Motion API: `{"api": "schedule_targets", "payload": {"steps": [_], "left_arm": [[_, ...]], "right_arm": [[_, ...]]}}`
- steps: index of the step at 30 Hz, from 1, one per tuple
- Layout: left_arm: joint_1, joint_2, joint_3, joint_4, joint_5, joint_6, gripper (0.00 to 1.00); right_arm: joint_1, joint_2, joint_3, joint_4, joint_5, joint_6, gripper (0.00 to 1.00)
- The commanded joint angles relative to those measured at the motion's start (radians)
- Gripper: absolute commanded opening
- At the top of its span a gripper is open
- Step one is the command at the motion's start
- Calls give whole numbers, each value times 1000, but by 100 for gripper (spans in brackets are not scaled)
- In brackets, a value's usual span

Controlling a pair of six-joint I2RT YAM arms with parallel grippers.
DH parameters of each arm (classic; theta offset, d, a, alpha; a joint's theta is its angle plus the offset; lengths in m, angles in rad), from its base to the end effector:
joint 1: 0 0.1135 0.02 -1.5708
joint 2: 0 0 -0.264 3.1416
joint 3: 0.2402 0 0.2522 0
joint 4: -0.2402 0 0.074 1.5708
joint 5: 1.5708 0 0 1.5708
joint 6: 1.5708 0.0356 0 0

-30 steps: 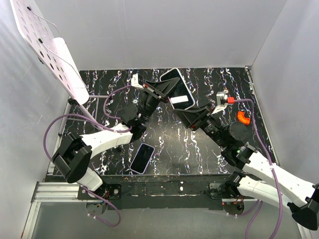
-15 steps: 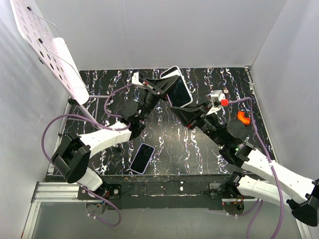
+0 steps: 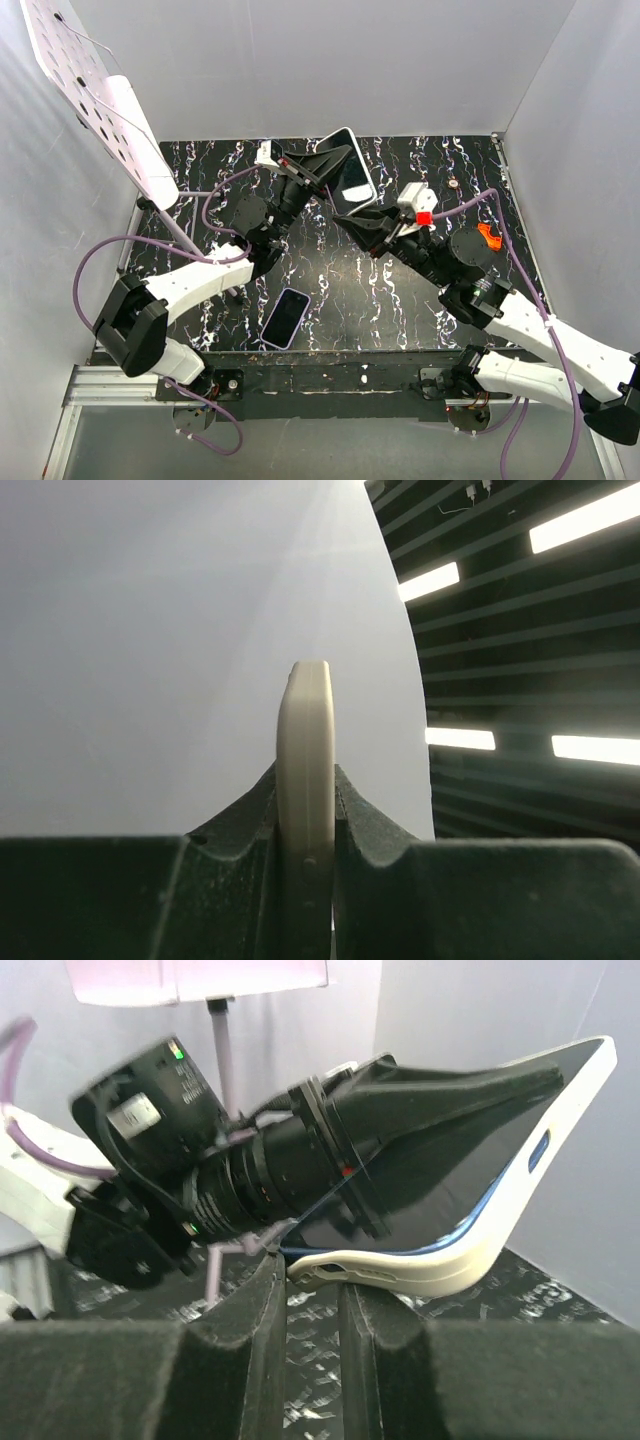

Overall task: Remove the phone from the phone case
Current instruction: Remove the phone case from the phone.

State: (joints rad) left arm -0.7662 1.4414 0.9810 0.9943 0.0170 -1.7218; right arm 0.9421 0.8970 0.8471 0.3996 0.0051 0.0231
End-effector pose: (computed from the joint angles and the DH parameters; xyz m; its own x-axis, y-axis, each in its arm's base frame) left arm 0.2348 -0.2268 0.3760 -0.7510 -0.6491 0.1209 0.2566 -0.4557 -0.8523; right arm 0.1212 0.1664 0.4051 0.1828 0.2907 -0.9392 -0.8104 0.5854 0.0235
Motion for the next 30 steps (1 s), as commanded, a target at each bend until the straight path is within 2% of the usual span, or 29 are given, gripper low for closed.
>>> {"api": "schedule_targets", "payload": {"steps": [1,8,14,16,19,20,23,28,30], "left_arm": [[-70,-119,41,50,267,-61,0],[-73,-110,45,61,297,-68,0],[-74,-87,59,153,287,-100,0],[-73,-66,80,196,293,-108,0],[-73,-35,111,250,302,-114,0],[-73,-26,114,262,305,-119,0],[-73,-3,119,285,302,-127,0],[-71,-3,120,287,308,-70,0],[-71,-6,123,259,328,-39,0]], "right_arm": [[-60,83,53,-177,291,-314,1],[-72,89,63,-194,329,-350,1],[-149,37,0,-197,340,-162,1],[-224,1,-78,-176,236,8,1],[-347,-56,-195,-61,-107,260,1],[-350,-61,-222,-3,-164,306,1],[-353,-69,-234,24,-231,408,1],[-371,-47,-134,-128,-336,590,1],[-382,-29,-59,-314,-355,690,1]]}}
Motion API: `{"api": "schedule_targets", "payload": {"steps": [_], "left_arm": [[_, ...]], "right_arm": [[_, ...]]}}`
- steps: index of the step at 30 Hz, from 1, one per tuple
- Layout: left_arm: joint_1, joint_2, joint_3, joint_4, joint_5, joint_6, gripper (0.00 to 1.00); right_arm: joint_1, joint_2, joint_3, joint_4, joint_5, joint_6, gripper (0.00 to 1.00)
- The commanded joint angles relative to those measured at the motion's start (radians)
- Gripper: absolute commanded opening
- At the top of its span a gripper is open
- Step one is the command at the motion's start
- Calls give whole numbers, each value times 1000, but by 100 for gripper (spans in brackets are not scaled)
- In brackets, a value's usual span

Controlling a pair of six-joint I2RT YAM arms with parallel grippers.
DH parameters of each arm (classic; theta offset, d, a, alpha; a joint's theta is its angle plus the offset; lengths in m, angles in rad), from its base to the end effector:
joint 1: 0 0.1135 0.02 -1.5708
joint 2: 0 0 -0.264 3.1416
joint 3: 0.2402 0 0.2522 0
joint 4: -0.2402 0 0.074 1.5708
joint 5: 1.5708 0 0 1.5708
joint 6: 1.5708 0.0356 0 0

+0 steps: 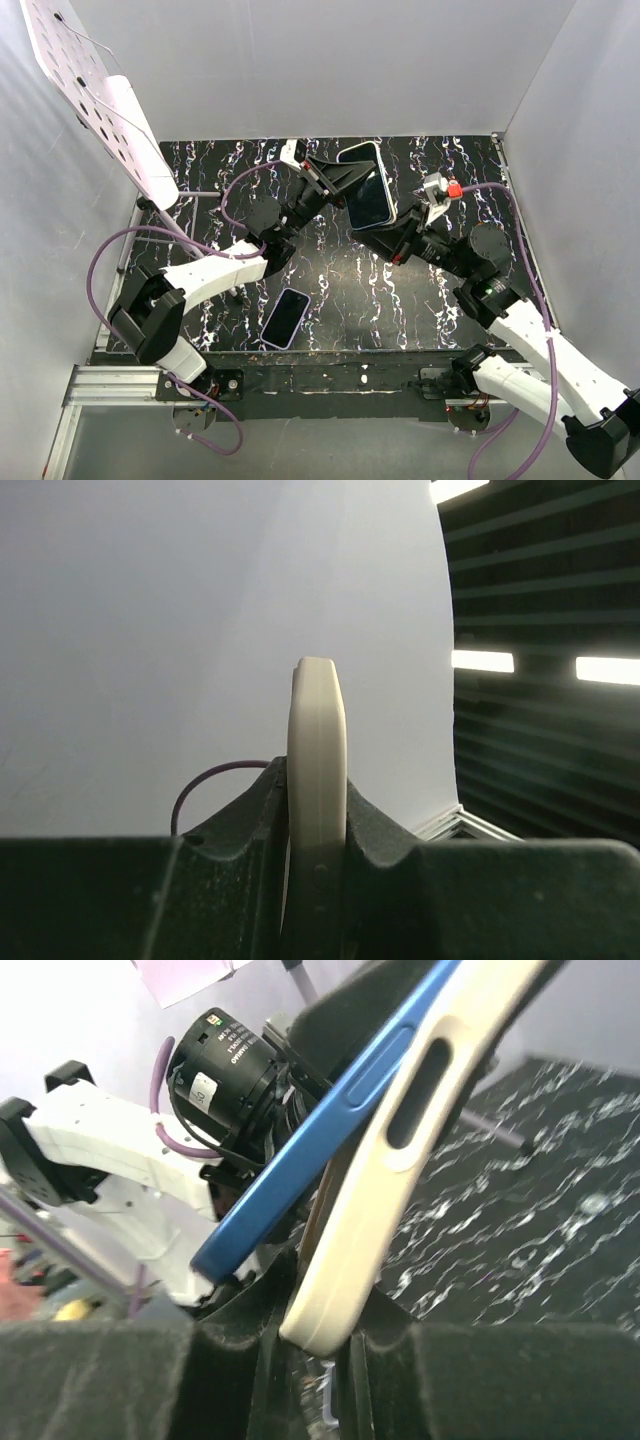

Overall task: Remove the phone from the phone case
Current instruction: Remove the phone case from the phone.

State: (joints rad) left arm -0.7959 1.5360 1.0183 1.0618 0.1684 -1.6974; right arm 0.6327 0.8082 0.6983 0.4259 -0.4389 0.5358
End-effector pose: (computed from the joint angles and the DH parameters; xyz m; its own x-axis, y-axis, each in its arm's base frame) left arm 0.2383 -0.2519 0.3647 -0.8440 -0.5359 0.0220 0.2577 -0.4411 -0.8597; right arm 0.1432 0.1238 0.3702 -0.2241 0.4088 -0.8847 -0.8683 0.3285 0.3717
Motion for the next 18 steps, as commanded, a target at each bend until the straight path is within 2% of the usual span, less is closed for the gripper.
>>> {"api": "schedule_targets", "payload": {"steps": [1,5,6,8,10,13,15,18], "left_arm": [[-42,-103,86,185,186,-48,0],[-35,-131,46,126,192,27,0],[-31,-142,34,110,194,54,0],[-11,-152,28,67,223,105,0],[15,-165,35,9,261,165,0],[41,-189,46,-104,289,263,0],[47,-204,52,-161,293,320,0],[50,-224,71,-227,296,389,0]], "right_arm": [[-74,69,136,-413,68,196,4],[-74,60,222,-674,-26,195,16],[-73,33,211,-693,-46,188,18],[-73,-50,169,-705,-87,164,33],[-73,-125,159,-754,-71,136,43],[-73,-191,193,-840,-61,96,51],[-73,-201,246,-909,-32,92,52],[-74,-182,293,-874,-82,160,37]]}}
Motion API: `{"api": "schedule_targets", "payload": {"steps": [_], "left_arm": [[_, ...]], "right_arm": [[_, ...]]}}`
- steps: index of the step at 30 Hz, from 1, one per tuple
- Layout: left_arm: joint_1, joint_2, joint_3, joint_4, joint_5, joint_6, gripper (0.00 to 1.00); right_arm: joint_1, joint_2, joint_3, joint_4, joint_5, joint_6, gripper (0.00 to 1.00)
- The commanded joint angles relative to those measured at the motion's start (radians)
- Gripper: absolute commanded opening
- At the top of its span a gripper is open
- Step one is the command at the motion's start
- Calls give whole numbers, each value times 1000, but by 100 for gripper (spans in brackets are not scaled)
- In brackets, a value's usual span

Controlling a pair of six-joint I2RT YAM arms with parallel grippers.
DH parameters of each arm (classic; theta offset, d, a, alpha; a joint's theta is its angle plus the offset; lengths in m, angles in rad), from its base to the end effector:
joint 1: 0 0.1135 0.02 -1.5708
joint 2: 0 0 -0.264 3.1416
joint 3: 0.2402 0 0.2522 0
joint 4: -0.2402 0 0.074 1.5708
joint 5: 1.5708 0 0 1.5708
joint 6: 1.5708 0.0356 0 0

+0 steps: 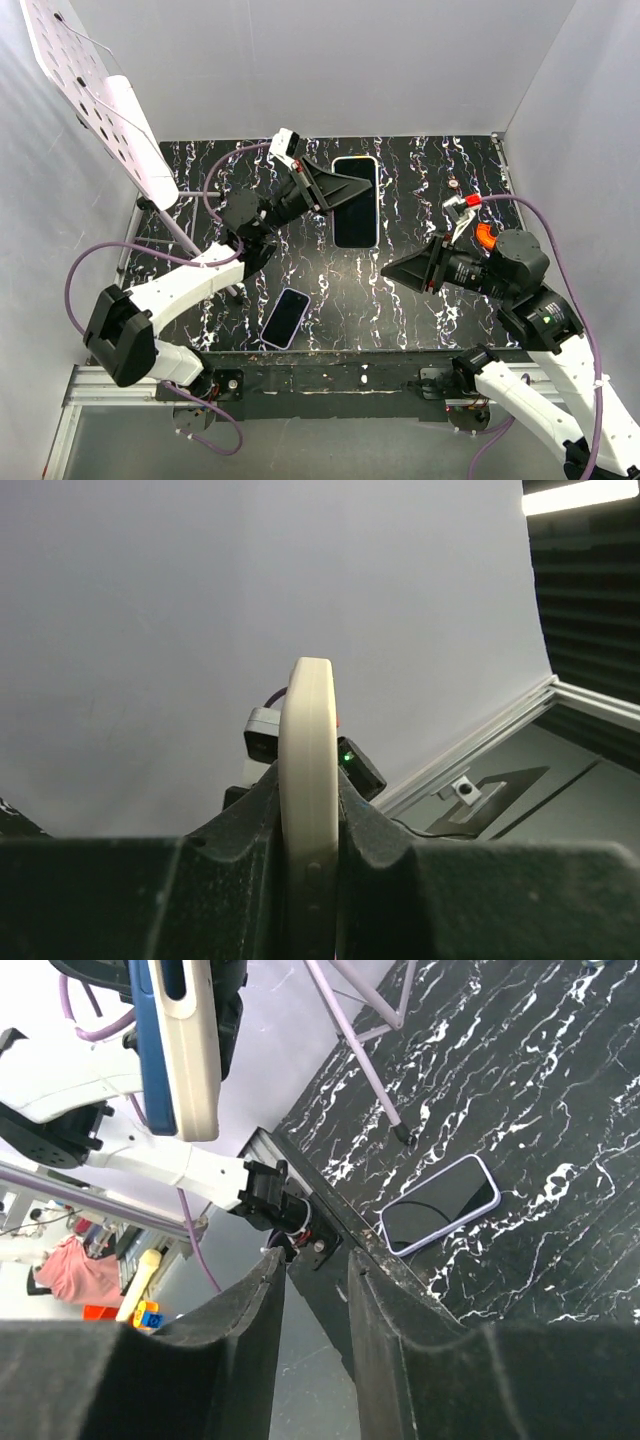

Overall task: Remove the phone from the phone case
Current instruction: Remove the phone case from the phone.

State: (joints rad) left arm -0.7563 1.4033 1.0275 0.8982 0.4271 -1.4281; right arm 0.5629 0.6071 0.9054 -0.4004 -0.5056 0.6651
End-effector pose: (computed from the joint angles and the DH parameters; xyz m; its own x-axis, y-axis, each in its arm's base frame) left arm 0.2212 -0.2290 0.3928 -0.8251 -0.4602 -0.3278 0.4852 -0.2798 -0.8284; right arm 0.0959 0.0809 0.3827 -0.6074 0.2552 -0.7523 -0.6348 0.4134 0.6528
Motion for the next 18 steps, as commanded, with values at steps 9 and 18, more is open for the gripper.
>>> {"api": "schedule_targets", "payload": {"steps": [9,18], "left_arm": [[11,-90,83,-114,50,149,0],[12,-79,85,-101,65,135,0]], "right_arm": [[-4,80,128,241,-152,241,38],[-4,103,125,290,-149,255,38]]}}
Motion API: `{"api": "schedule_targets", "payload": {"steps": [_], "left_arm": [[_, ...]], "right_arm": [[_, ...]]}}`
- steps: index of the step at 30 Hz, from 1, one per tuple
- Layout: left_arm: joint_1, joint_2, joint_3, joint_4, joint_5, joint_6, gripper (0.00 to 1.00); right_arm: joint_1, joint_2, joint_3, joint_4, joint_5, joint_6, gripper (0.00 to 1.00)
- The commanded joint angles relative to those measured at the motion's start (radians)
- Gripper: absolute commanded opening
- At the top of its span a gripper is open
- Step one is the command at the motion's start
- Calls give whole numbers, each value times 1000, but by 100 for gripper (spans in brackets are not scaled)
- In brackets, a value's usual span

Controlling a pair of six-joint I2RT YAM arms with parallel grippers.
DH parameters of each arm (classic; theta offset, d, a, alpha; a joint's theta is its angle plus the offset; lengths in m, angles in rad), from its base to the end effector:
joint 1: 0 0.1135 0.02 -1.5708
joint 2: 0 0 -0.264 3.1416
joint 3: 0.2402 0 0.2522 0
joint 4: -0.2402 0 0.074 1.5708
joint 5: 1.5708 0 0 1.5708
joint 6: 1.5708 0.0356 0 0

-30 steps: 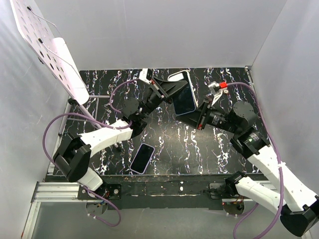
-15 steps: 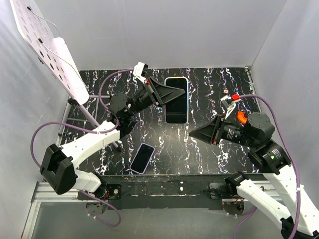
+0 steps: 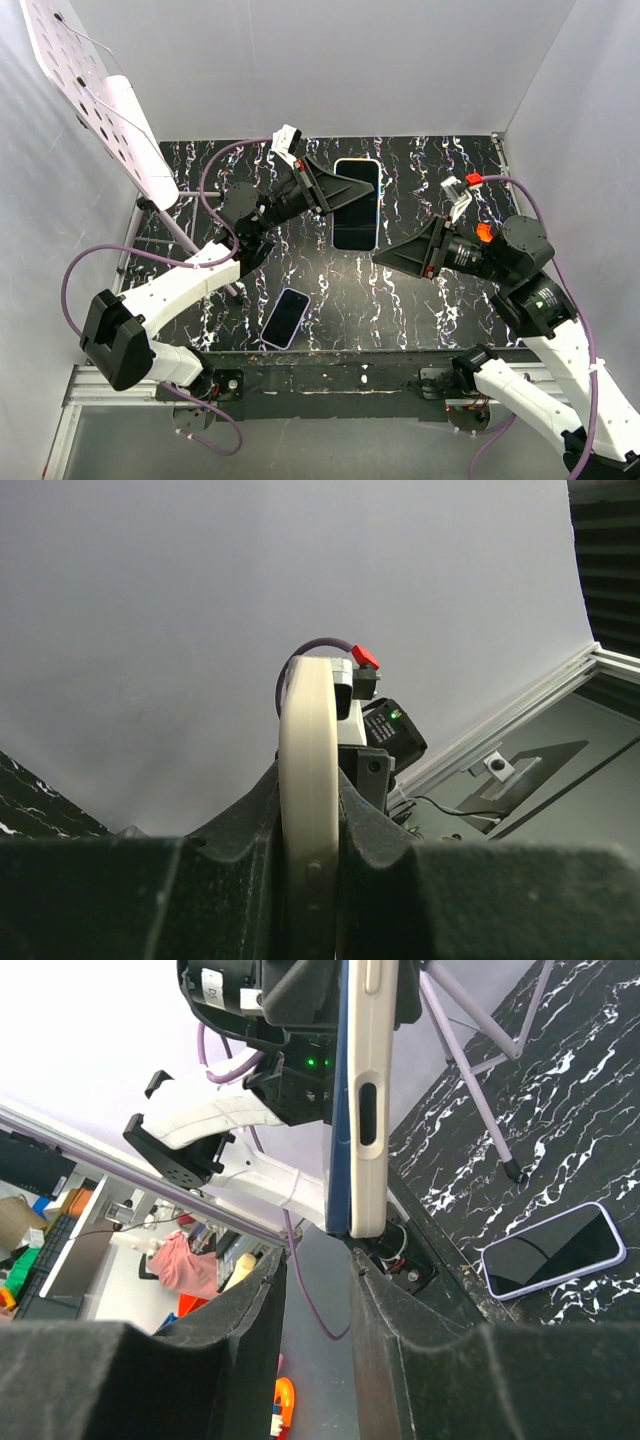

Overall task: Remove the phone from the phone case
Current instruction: Remove the phone case from the phone.

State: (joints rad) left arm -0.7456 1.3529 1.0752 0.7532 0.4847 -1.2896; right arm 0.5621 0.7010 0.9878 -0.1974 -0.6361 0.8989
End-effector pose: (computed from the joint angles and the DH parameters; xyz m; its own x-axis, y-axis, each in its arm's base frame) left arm 0.2156 -0.2216 0.4101 -0.7758 -0.4407 -0.4516 0.5742 -0.1960 -0.7949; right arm 0.1059 0.0917 0.4198 -0.6803 0.3155 -0.6615 -0.6376 0.1901 0.7465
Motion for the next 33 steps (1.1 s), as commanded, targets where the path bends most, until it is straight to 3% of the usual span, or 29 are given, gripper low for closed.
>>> {"api": "schedule_targets", "payload": {"steps": [1,19,23,28,33], "left_arm": [[2,-28,32,47,9,-8,0],[2,-44,16,69,35,-28,0],[6,-87,11,-26,-4,38,0],[5,-141,38,-290,-77,157,0],[6,-141,20,-264,-69,135,0]], "right_arm": [[-4,14,43,93,-19,24,38],[-2,88,51,167,12,58,38],[-4,48,17,135,21,44,39],[-5,8,-15,164,23,57,42],[-4,38,12,182,1,58,42]]}}
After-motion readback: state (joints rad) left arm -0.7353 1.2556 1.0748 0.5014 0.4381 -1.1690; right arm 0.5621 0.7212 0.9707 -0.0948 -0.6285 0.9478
